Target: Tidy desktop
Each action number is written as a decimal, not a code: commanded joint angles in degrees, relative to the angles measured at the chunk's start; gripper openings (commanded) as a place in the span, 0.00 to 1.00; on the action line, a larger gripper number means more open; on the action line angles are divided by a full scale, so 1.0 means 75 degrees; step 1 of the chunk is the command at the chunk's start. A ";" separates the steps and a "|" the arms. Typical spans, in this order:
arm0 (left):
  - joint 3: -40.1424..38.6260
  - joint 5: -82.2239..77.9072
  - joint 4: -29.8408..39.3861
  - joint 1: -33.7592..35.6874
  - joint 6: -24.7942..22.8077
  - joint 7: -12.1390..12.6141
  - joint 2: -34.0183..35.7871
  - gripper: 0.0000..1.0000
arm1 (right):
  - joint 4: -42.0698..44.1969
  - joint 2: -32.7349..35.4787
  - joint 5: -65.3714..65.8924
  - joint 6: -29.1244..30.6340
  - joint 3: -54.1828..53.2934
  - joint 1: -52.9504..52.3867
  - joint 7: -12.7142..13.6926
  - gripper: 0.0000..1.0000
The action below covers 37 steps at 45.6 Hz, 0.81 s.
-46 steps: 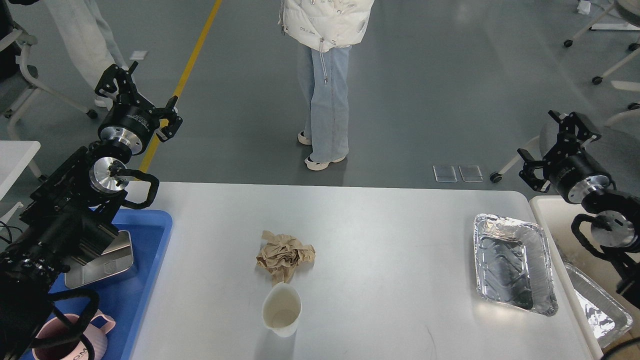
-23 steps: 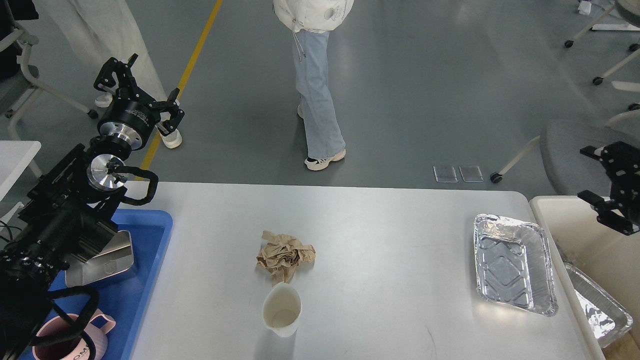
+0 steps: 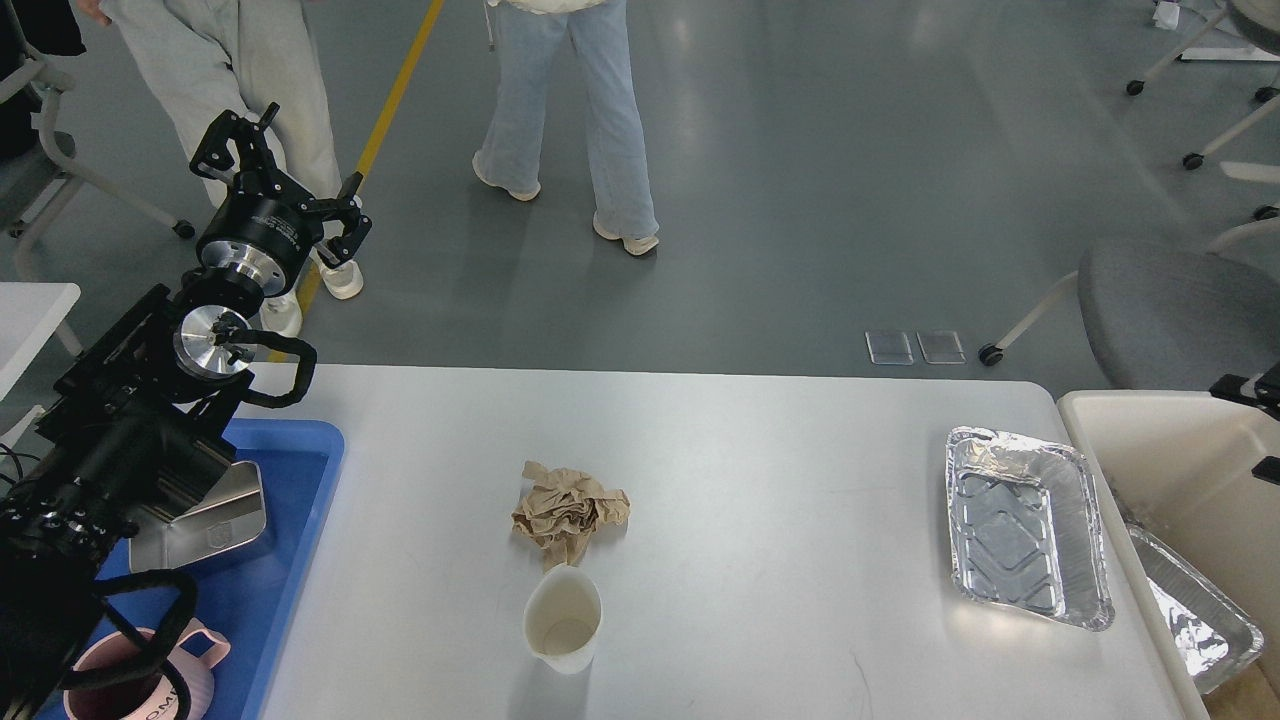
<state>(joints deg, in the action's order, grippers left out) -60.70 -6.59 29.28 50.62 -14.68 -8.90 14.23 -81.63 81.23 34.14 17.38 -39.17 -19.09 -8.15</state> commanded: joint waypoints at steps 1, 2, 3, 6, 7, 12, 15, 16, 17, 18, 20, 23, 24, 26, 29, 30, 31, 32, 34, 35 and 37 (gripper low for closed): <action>0.0018 0.0000 -0.0002 0.0000 0.0012 0.0004 -0.0010 0.98 | -0.0541 0.0302 -0.0729 -0.0044 -0.0015 0.0037 0.0125 1.00; 0.0018 0.0000 -0.0002 0.0000 0.0012 0.0004 -0.0010 0.98 | -0.0600 0.0361 -0.1022 -0.0056 -0.0015 0.0072 0.0161 1.00; 0.0030 0.0000 -0.0002 0.0000 0.0012 0.0004 -0.0010 0.98 | -0.0647 0.0442 -0.1349 -0.0056 -0.0015 0.0096 0.0184 1.00; 0.0030 0.0000 -0.0002 -0.0011 0.0012 0.0004 -0.0010 0.98 | -0.0741 0.0572 -0.2182 -0.0102 -0.0015 0.0201 0.0266 1.00; 0.0030 0.0000 -0.0002 -0.0011 0.0012 0.0004 -0.0010 0.98 | -0.0764 0.0572 -0.2428 -0.0126 -0.0015 0.0236 0.0278 1.00; 0.0042 0.0000 -0.0002 -0.0035 0.0012 0.0004 -0.0010 0.98 | -0.0835 0.0502 -0.3390 -0.0301 -0.0016 0.0435 0.0313 1.00; 0.0054 0.0000 -0.0002 -0.0035 0.0024 0.0015 -0.0010 0.98 | -0.0858 0.0455 -0.3894 -0.0465 -0.0015 0.0669 0.0313 1.00; 0.0065 0.0000 -0.0002 -0.0035 0.0024 0.0015 0.0001 0.98 | -0.0893 0.0397 -0.4046 -0.0512 -0.0015 0.0775 0.0313 1.00; 0.0065 0.0000 0.0010 -0.0035 0.0024 0.0015 0.0001 0.98 | -0.0928 0.0350 -0.4164 -0.0559 -0.0015 0.0880 0.0313 1.00; 0.0077 0.0000 -0.0002 -0.0035 0.0024 0.0015 0.0025 0.98 | -0.0975 0.0292 -0.4362 -0.0641 -0.0015 0.1044 0.0313 1.00; 0.0089 0.0000 -0.0002 -0.0035 0.0024 0.0015 0.0036 0.98 | -0.1046 0.0244 -0.4574 -0.0828 -0.0015 0.1232 0.0313 1.00; 0.0089 0.0000 -0.0002 -0.0058 0.0024 0.0015 0.0048 0.98 | -0.1186 0.0116 -0.4809 -0.1156 -0.0004 0.1432 0.0313 1.00; 0.0100 0.0000 -0.0002 -0.0058 0.0024 0.0015 0.0048 0.98 | -0.1198 0.0022 -0.4821 -0.1238 -0.0004 0.1478 0.0313 1.00; 0.0101 0.0000 0.0010 -0.0082 0.0024 0.0015 0.0060 0.98 | -0.1210 -0.0165 -0.4833 -0.1402 -0.0004 0.1584 0.0313 1.00; 0.0124 0.0000 -0.0002 -0.0093 0.0024 0.0015 0.0072 0.98 | -0.1210 -0.0400 -0.4833 -0.1625 -0.0004 0.1830 0.0313 1.00; 0.0124 -0.0012 -0.0002 -0.0093 0.0024 0.0015 0.0072 0.98 | -0.1210 -0.0505 -0.4833 -0.1707 -0.0004 0.1888 0.0313 1.00; 0.0124 -0.0012 -0.0002 -0.0105 0.0024 0.0015 0.0083 0.98 | -0.1210 -0.0622 -0.4833 -0.1778 -0.0004 0.1959 0.0313 1.00; 0.0124 -0.0012 -0.0002 -0.0117 0.0024 0.0015 0.0083 0.98 | -0.1210 -0.0728 -0.4833 -0.1836 -0.0004 0.2006 0.0313 1.00; 0.0124 -0.0012 -0.0002 -0.0140 0.0024 0.0027 0.0095 0.98 | -0.1210 -0.0939 -0.4833 -0.2012 0.0008 0.2123 0.0313 1.00; 0.0124 -0.0012 -0.0002 -0.0140 0.0024 0.0015 0.0095 0.98 | -0.1210 -0.1032 -0.4833 -0.2082 -0.0004 0.2181 0.0313 1.00; 0.0124 -0.0012 -0.0002 -0.0152 0.0036 0.0027 0.0095 0.98 | -0.1210 -0.1208 -0.4833 -0.2270 -0.0004 0.2275 0.0313 1.00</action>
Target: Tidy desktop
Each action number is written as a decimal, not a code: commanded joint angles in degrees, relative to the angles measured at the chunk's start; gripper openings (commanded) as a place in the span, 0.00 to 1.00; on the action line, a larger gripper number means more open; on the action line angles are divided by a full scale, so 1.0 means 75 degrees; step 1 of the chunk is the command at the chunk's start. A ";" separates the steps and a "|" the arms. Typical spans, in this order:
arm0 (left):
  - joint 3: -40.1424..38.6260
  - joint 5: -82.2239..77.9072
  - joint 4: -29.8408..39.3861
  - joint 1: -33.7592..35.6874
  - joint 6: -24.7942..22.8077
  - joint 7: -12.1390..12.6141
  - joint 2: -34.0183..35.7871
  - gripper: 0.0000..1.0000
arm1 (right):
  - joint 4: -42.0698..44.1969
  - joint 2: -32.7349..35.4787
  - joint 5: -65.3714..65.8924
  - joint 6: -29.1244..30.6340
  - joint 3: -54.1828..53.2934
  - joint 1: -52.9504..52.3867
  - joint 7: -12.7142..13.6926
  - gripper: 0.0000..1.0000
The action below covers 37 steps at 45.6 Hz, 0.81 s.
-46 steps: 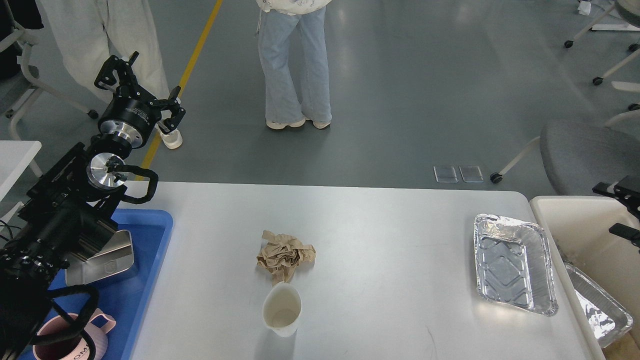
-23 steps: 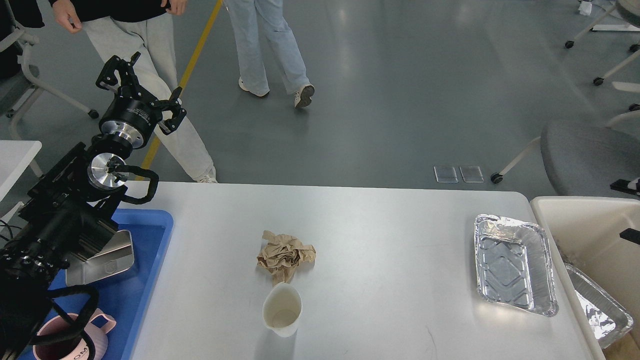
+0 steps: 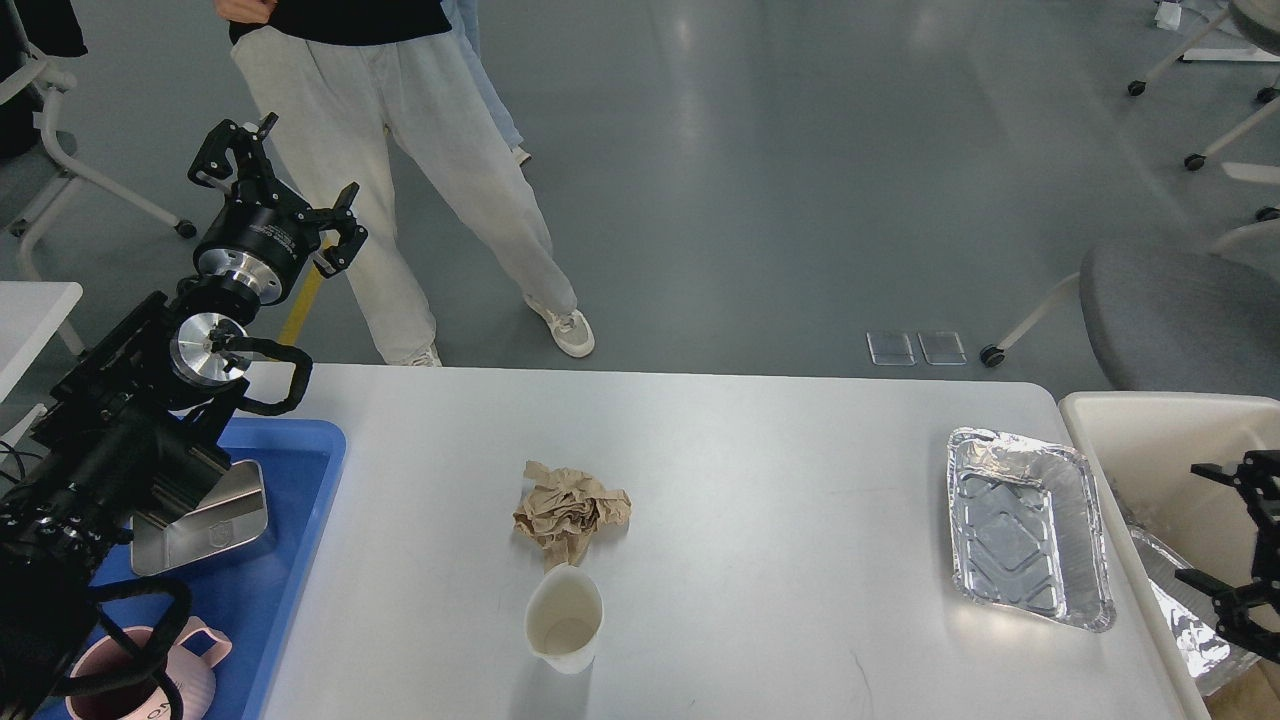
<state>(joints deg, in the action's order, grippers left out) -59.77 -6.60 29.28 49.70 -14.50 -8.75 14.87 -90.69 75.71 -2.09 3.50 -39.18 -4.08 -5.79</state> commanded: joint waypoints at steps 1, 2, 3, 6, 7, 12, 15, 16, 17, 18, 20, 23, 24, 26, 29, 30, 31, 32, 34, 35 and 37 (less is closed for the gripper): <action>0.0001 -0.0011 -0.0001 -0.0029 0.0011 0.0006 0.0009 0.98 | -0.0002 -0.0567 -0.0003 -0.0524 -0.0003 0.0297 -0.0001 1.00; 0.0001 -0.0011 -0.0001 -0.0029 0.0011 0.0006 0.0009 0.98 | -0.0002 -0.0637 -0.0003 -0.0618 0.0009 0.0297 -0.0001 1.00; 0.0013 -0.0011 -0.0001 -0.0029 0.0011 0.0006 0.0009 0.98 | -0.0002 -0.0707 -0.0003 -0.0724 -0.0003 0.0297 -0.0001 1.00; 0.0013 -0.0011 -0.0001 -0.0029 0.0011 0.0006 -0.0003 0.98 | -0.0002 -0.0895 -0.0003 -0.1040 0.0009 0.0286 -0.0001 1.00; 0.0013 -0.0011 -0.0001 -0.0029 0.0023 0.0006 -0.0003 0.98 | -0.0002 -0.0954 -0.0003 -0.1111 0.0009 0.0286 -0.0001 1.00; 0.0013 -0.0023 -0.0013 -0.0017 0.0058 0.0006 -0.0014 0.98 | -0.0002 -0.1329 0.0009 -0.1392 0.0009 0.0286 -0.0013 1.00; 0.0013 -0.0023 -0.0013 -0.0017 0.0058 0.0006 -0.0026 0.98 | -0.0002 -0.1540 0.0021 -0.1732 0.0020 0.0286 -0.0013 1.00; 0.0013 -0.0034 -0.0013 -0.0017 0.0070 0.0006 -0.0026 0.98 | -0.0002 -0.1587 0.0021 -0.1802 0.0020 0.0286 -0.0013 1.00; 0.0013 -0.0034 -0.0025 -0.0017 0.0070 0.0006 -0.0026 0.98 | -0.0002 -0.1645 0.0044 -0.1861 0.0020 0.0286 -0.0013 1.00; 0.0025 -0.0046 -0.0025 -0.0017 0.0070 0.0006 -0.0026 0.98 | 0.0010 -0.1715 0.0056 -0.1908 0.0020 0.0286 -0.0013 1.00; 0.0025 -0.0058 -0.0025 -0.0017 0.0070 0.0006 -0.0026 0.98 | 0.0021 -0.1879 0.0103 -0.2002 0.0020 0.0286 -0.0024 1.00; 0.0036 -0.0058 -0.0037 -0.0029 0.0070 0.0006 -0.0038 0.98 | 0.0045 -0.2184 0.0185 -0.2189 0.0032 0.0297 -0.0036 1.00; 0.0036 -0.0069 -0.0037 -0.0029 0.0070 0.0006 -0.0038 0.98 | 0.0068 -0.2254 0.0220 -0.2259 0.0032 0.0297 -0.0036 1.00; 0.0036 -0.0069 -0.0037 -0.0029 0.0081 0.0006 -0.0038 0.98 | 0.0103 -0.2395 0.0337 -0.2400 0.0032 0.0297 -0.0048 1.00; 0.0036 -0.0081 -0.0037 -0.0029 0.0081 0.0006 -0.0038 0.98 | 0.0150 -0.2653 0.0583 -0.2622 0.0032 0.0297 -0.0048 1.00; 0.0036 -0.0081 -0.0048 -0.0029 0.0081 0.0006 -0.0038 0.98 | 0.0174 -0.2735 0.0653 -0.2670 0.0032 0.0286 -0.0048 1.00; 0.0036 -0.0081 -0.0048 -0.0029 0.0081 0.0006 -0.0038 0.98 | 0.0197 -0.2817 0.0712 -0.2705 0.0032 0.0286 -0.0048 1.00; 0.0036 -0.0081 -0.0037 -0.0029 0.0081 0.0006 -0.0038 0.98 | 0.0232 -0.2887 0.0747 -0.2717 0.0032 0.0286 -0.0048 1.00; 0.0036 -0.0093 -0.0048 -0.0029 0.0081 0.0006 -0.0038 0.98 | 0.0372 -0.3121 0.0852 -0.2752 0.0102 0.0274 -0.0059 1.00; 0.0036 -0.0093 -0.0048 -0.0029 0.0081 0.0006 -0.0026 0.98 | 0.0431 -0.3192 0.0876 -0.2764 0.0149 0.0262 -0.0060 1.00; 0.0036 -0.0105 -0.0048 -0.0029 0.0081 0.0006 -0.0026 0.98 | 0.0525 -0.3332 0.0946 -0.2810 0.0231 0.0216 -0.0060 1.00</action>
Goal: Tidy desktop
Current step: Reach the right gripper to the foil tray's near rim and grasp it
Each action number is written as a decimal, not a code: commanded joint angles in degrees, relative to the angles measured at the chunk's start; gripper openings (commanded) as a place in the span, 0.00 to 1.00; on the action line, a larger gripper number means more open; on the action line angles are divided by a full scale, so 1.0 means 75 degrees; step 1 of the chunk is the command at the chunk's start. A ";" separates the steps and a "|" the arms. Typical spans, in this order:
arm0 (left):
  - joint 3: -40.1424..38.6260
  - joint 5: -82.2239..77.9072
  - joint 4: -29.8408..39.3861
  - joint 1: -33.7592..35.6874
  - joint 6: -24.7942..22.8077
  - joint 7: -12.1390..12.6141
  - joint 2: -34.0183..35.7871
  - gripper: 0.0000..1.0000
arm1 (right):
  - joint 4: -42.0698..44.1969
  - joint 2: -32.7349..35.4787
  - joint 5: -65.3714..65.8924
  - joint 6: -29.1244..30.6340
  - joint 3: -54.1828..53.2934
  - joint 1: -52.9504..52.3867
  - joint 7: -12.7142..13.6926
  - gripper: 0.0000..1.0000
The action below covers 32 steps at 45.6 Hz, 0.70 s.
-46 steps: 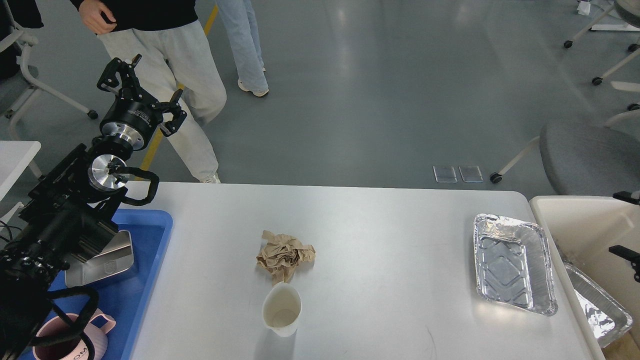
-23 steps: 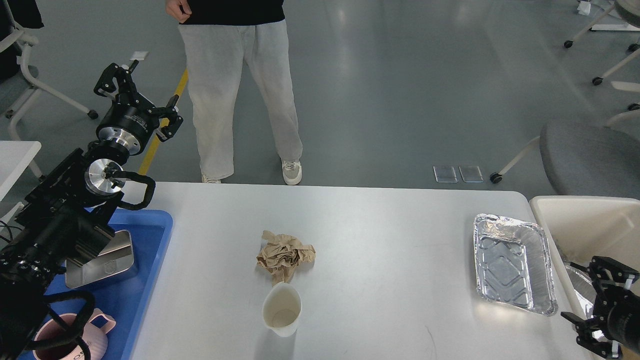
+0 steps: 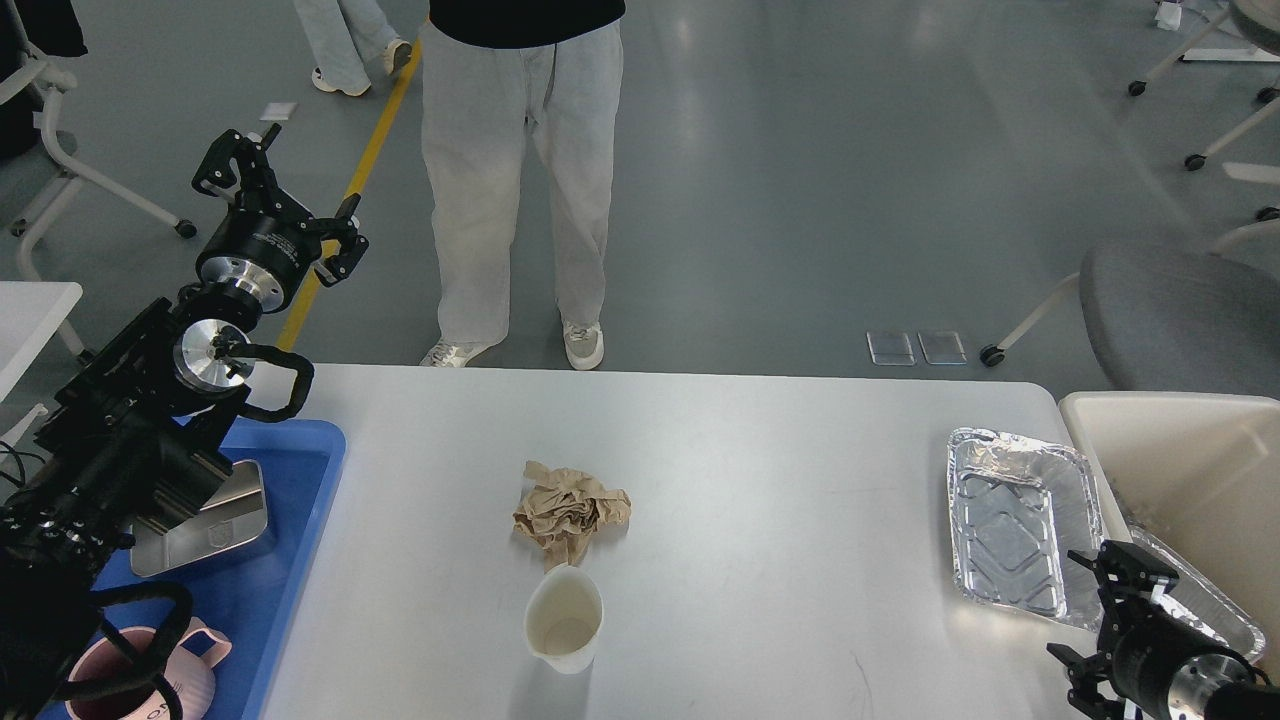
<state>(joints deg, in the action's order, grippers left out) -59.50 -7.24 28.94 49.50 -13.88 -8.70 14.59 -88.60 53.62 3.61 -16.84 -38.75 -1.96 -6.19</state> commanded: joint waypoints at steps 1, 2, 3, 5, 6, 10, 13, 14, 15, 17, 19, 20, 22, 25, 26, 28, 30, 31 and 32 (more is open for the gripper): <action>0.0000 -0.0019 -0.0003 -0.0002 0.0000 0.0000 0.0012 0.98 | 0.0305 -0.0434 0.0221 -0.0122 0.0209 -0.0102 -0.0007 1.00; 0.0000 -0.0019 -0.0003 -0.0002 0.0000 0.0000 0.0012 0.98 | 0.0352 -0.0493 0.0257 -0.0157 0.0232 -0.0149 -0.0007 1.00; 0.0000 -0.0019 -0.0003 -0.0014 0.0000 0.0000 0.0012 0.98 | 0.0410 -0.0551 0.0280 -0.0204 0.0256 -0.0184 -0.0007 1.00; 0.0000 -0.0019 -0.0015 -0.0014 0.0000 0.0000 0.0012 0.98 | 0.0539 -0.0657 0.0292 -0.0239 0.0303 -0.0266 -0.0007 0.99; 0.0000 -0.0019 -0.0015 -0.0014 0.0000 0.0000 0.0012 0.98 | 0.0621 -0.0715 0.0315 -0.0240 0.0349 -0.0301 -0.0007 0.99; 0.0000 -0.0031 -0.0015 -0.0014 0.0000 0.0000 0.0012 0.98 | 0.0984 -0.0938 0.0397 -0.0240 0.0607 -0.0570 -0.0007 0.99; 0.0000 -0.0031 -0.0015 -0.0014 0.0000 0.0000 0.0023 0.98 | 0.1371 -0.1137 0.0421 -0.0240 0.0818 -0.0851 -0.0007 0.98; 0.0000 -0.0031 -0.0015 -0.0014 0.0000 0.0000 0.0012 0.98 | 0.1488 -0.1184 0.0421 -0.0240 0.0888 -0.0945 -0.0019 0.98; 0.0000 -0.0031 -0.0015 -0.0014 0.0000 0.0000 0.0012 0.98 | 0.1593 -0.1231 0.0421 -0.0240 0.0970 -0.1039 -0.0019 0.97; 0.0000 -0.0043 -0.0015 -0.0014 0.0011 0.0000 0.0012 0.98 | 0.1758 -0.1313 0.0433 -0.0240 0.1123 -0.1191 -0.0031 0.94; 0.0000 -0.0043 -0.0015 -0.0014 0.0011 0.0000 0.0012 0.98 | 0.1864 -0.1349 0.0433 -0.0228 0.1263 -0.1332 -0.0042 0.89; 0.0000 -0.0043 -0.0015 -0.0014 0.0011 0.0000 0.0012 0.98 | 0.1887 -0.1360 0.0433 -0.0216 0.1322 -0.1391 -0.0054 0.85; 0.0000 -0.0043 -0.0015 -0.0002 0.0011 0.0000 0.0012 0.98 | 0.1899 -0.1361 0.0479 -0.0193 0.1404 -0.1438 -0.0066 0.76; 0.0000 -0.0043 -0.0015 -0.0014 0.0011 0.0000 0.0023 0.98 | 0.1899 -0.1361 0.0655 -0.0123 0.1428 -0.1438 -0.0066 0.58; 0.0000 -0.0043 -0.0015 -0.0014 0.0011 0.0000 0.0023 0.98 | 0.1899 -0.1349 0.0702 -0.0111 0.1440 -0.1450 -0.0066 0.52; 0.0000 -0.0043 -0.0015 -0.0014 0.0011 0.0000 0.0035 0.98 | 0.1911 -0.1360 0.0784 -0.0076 0.1451 -0.1450 -0.0066 0.45; 0.0000 -0.0043 -0.0015 -0.0014 0.0011 0.0000 0.0035 0.98 | 0.1946 -0.1361 0.0878 -0.0052 0.1463 -0.1450 -0.0066 0.39; 0.0000 -0.0043 -0.0015 -0.0014 0.0011 0.0000 0.0035 0.98 | 0.1958 -0.1361 0.0936 -0.0040 0.1475 -0.1450 -0.0066 0.37; 0.0000 -0.0043 -0.0015 -0.0014 0.0011 0.0000 0.0035 0.98 | 0.1969 -0.1361 0.0983 -0.0029 0.1498 -0.1450 -0.0066 0.37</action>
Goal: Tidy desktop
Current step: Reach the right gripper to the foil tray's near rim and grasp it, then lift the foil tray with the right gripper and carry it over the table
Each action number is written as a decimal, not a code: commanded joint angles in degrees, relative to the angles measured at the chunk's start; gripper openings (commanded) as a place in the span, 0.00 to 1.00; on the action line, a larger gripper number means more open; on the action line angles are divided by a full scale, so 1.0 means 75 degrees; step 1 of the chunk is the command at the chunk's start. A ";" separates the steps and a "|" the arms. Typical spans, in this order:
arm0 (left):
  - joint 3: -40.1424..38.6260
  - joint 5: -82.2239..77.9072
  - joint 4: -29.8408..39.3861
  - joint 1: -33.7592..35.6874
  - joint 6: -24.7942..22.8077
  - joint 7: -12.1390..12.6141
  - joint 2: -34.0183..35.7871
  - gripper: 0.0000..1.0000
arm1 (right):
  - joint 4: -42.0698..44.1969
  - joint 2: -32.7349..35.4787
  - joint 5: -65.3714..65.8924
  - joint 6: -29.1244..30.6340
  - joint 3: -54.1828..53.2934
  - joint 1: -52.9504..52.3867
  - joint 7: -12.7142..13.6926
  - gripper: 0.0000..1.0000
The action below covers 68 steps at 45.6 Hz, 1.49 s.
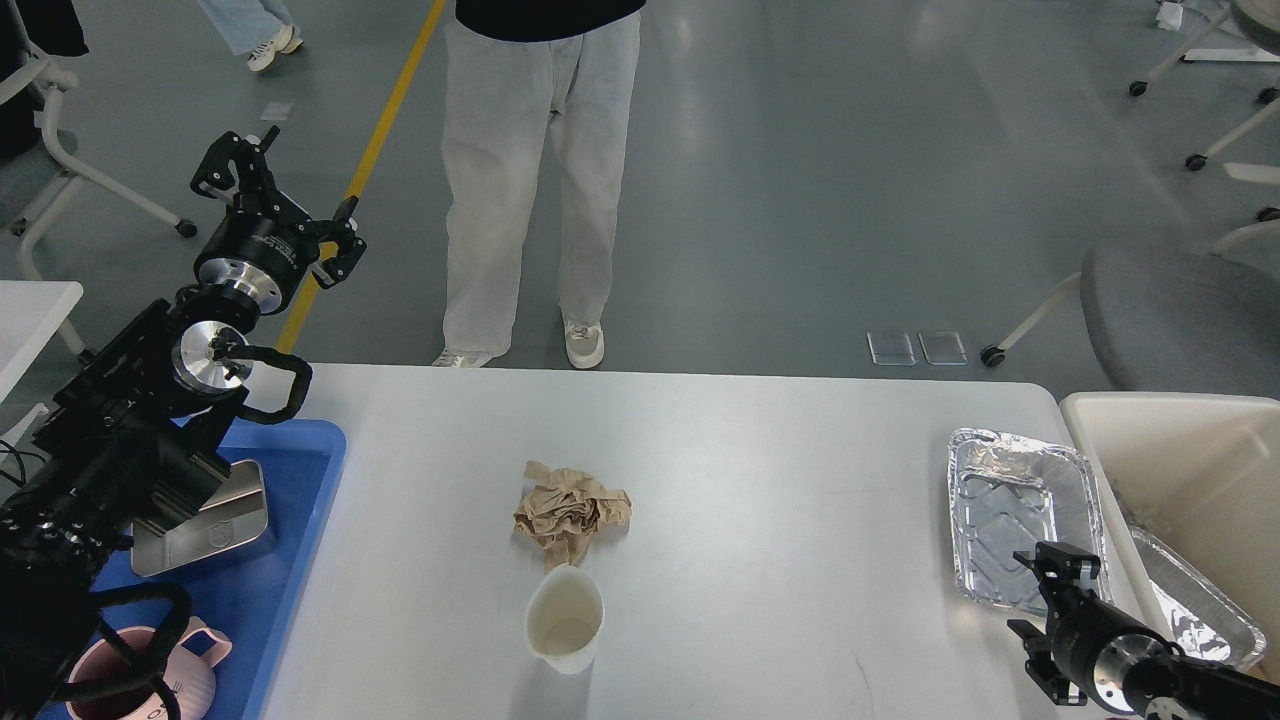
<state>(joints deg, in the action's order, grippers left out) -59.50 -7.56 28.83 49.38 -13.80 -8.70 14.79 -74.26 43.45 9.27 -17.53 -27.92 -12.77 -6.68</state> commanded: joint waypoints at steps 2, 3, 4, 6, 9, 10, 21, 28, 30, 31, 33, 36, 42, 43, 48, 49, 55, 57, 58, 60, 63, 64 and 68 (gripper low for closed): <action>0.0000 0.0000 0.0000 0.0002 0.0000 0.0000 0.0009 0.98 | 0.0081 -0.0016 0.0287 0.0076 0.0067 -0.0019 0.0011 0.35; 0.0000 0.0000 0.0000 0.0002 0.0000 0.0000 0.0009 0.98 | 0.0093 -0.0028 0.0311 0.0087 0.0078 -0.0019 0.0000 0.35; 0.0000 0.0000 0.0000 0.0002 0.0000 0.0000 0.0009 0.98 | 0.0128 -0.0063 0.0322 0.0099 0.0078 -0.0019 0.0011 0.34; 0.0000 0.0000 0.0000 -0.0010 0.0000 0.0000 0.0009 0.98 | 0.0245 -0.0098 0.0322 0.0111 0.0078 -0.0008 0.0000 0.33; 0.0000 0.0000 0.0000 -0.0010 0.0000 0.0000 -0.0003 0.98 | 0.0374 -0.0133 0.0357 0.0157 0.0137 -0.0019 0.0000 0.32; 0.0000 0.0000 0.0000 -0.0010 0.0000 0.0000 -0.0003 0.98 | 0.0409 -0.0145 0.0381 0.0193 0.0172 -0.0019 0.0011 0.32; 0.0000 0.0000 0.0000 -0.0021 -0.0012 0.0000 -0.0015 0.98 | 0.0550 -0.0157 0.0463 0.0357 0.0207 -0.0019 0.0000 0.18; 0.0000 0.0000 0.0000 -0.0033 -0.0012 0.0000 -0.0027 0.98 | 0.0574 -0.0145 0.0475 0.0591 0.0207 -0.0090 0.0011 0.00; 0.0000 0.0000 0.0000 -0.0045 -0.0012 0.0000 -0.0027 0.98 | 0.0585 -0.0145 0.0475 0.0626 0.0207 -0.0090 0.0000 0.00; 0.0000 0.0000 0.0000 -0.0045 -0.0012 0.0000 -0.0015 0.98 | 0.0585 -0.0133 0.0475 0.0638 0.0207 -0.0101 0.0000 0.00; 0.0000 -0.0012 0.0000 -0.0080 -0.0012 0.0000 -0.0015 0.98 | 0.0585 -0.0122 0.0475 0.0673 0.0207 -0.0125 0.0000 0.00; 0.0000 0.0000 0.0000 -0.0092 -0.0023 0.0000 -0.0015 0.98 | 0.0585 -0.0098 0.0475 0.0708 0.0207 -0.0195 0.0000 0.00; 0.0000 -0.0012 0.0012 -0.0103 -0.0035 0.0000 -0.0015 0.98 | 0.0574 -0.0063 0.0475 0.0720 0.0207 -0.0277 0.0011 0.00; 0.0000 -0.0012 0.0012 -0.0103 -0.0035 0.0000 -0.0015 0.98 | 0.0562 -0.0063 0.0475 0.0720 0.0207 -0.0277 0.0000 0.00; 0.0011 -0.0012 0.0012 -0.0103 -0.0047 0.0000 -0.0015 0.98 | 0.0492 0.0181 0.0475 0.0825 0.0207 -0.0370 0.0011 0.00; 0.0012 -0.0012 0.0012 -0.0103 -0.0059 0.0000 -0.0015 0.98 | 0.0480 0.0241 0.0475 0.0872 0.0196 -0.0406 0.0011 0.00; 0.0164 -0.0012 0.0035 -0.0092 -0.0059 0.0000 -0.0003 0.98 | 0.0269 0.0756 0.0475 0.1072 0.0195 -0.0698 0.0011 0.00; 0.0234 -0.0024 0.0035 -0.0103 -0.0059 0.0000 -0.0003 0.98 | 0.0164 0.0932 0.0475 0.1142 0.0195 -0.0816 0.0023 0.00; 0.0269 -0.0012 0.0059 -0.0103 -0.0059 0.0000 -0.0003 0.98 | 0.0094 0.1014 0.0475 0.1177 0.0195 -0.0874 0.0023 0.00; 0.0351 -0.0024 0.0059 -0.0103 -0.0059 0.0000 -0.0003 0.98 | 0.0000 0.1225 0.0475 0.1294 0.0195 -0.0991 0.0035 0.00; 0.0480 -0.0024 0.0071 -0.0127 -0.0059 0.0000 0.0032 0.98 | -0.0164 0.1495 0.0486 0.1458 0.0195 -0.1167 0.0035 0.00; 0.0492 -0.0024 0.0071 -0.0150 -0.0070 0.0000 0.0044 0.98 | -0.0223 0.1577 0.0475 0.1528 0.0195 -0.1226 0.0035 0.00; 0.0504 -0.0024 0.0082 -0.0209 -0.0094 0.0000 0.0032 0.98 | -0.0492 0.1999 0.0568 0.1821 0.0219 -0.1530 0.0046 0.00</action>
<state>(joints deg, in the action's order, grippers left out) -56.02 -7.73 29.34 48.23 -14.34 -8.70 15.06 -75.95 55.20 12.85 -6.10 -26.47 -21.88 -6.41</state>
